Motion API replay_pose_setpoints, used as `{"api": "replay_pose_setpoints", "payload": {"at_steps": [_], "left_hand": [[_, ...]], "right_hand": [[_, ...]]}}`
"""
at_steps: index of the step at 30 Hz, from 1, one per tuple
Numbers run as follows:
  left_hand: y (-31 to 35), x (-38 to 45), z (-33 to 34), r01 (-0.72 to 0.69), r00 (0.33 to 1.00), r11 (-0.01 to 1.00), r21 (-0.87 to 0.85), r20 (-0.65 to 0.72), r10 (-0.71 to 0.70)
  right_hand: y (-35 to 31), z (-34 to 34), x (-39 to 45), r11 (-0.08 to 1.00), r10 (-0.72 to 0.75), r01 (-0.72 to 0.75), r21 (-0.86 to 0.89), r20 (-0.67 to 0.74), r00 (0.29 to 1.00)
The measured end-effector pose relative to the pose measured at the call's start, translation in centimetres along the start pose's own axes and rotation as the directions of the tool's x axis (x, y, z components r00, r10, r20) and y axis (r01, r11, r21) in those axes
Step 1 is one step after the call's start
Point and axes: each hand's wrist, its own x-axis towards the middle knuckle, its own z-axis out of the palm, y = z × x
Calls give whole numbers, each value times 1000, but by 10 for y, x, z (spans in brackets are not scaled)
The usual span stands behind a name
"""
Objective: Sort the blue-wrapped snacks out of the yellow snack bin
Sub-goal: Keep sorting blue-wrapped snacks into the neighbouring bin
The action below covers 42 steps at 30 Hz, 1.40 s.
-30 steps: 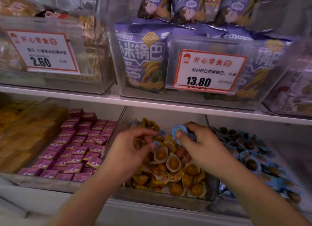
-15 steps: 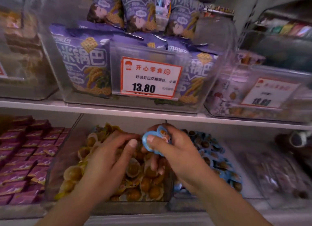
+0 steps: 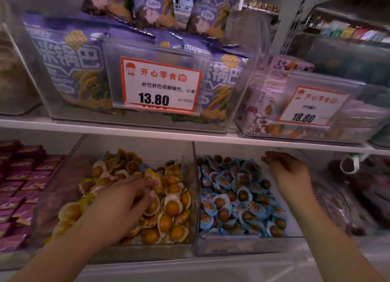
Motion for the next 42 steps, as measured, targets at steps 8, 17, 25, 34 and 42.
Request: {"api": "replay_pose_setpoints", "payload": {"at_steps": [8, 17, 25, 34, 42], "left_hand": [[-16, -25, -42, -55, 936, 988, 145, -336, 101], [-66, -53, -62, 196, 933, 980, 19, -312, -181], [-79, -53, -57, 162, 943, 984, -73, -281, -176], [-70, -55, -55, 183, 934, 981, -70, -301, -195], [-28, -49, -29, -34, 960, 999, 9, -279, 35]], "right_hand": [[-91, 93, -65, 893, -421, 450, 26, 403, 813], [-142, 281, -44, 854, -85, 479, -201, 855, 511], [-134, 304, -38, 738, -6, 615, -277, 909, 416], [-85, 253, 23, 605, 284, 466, -646, 722, 631], [-83, 294, 1, 723, 285, 463, -513, 832, 476]]}}
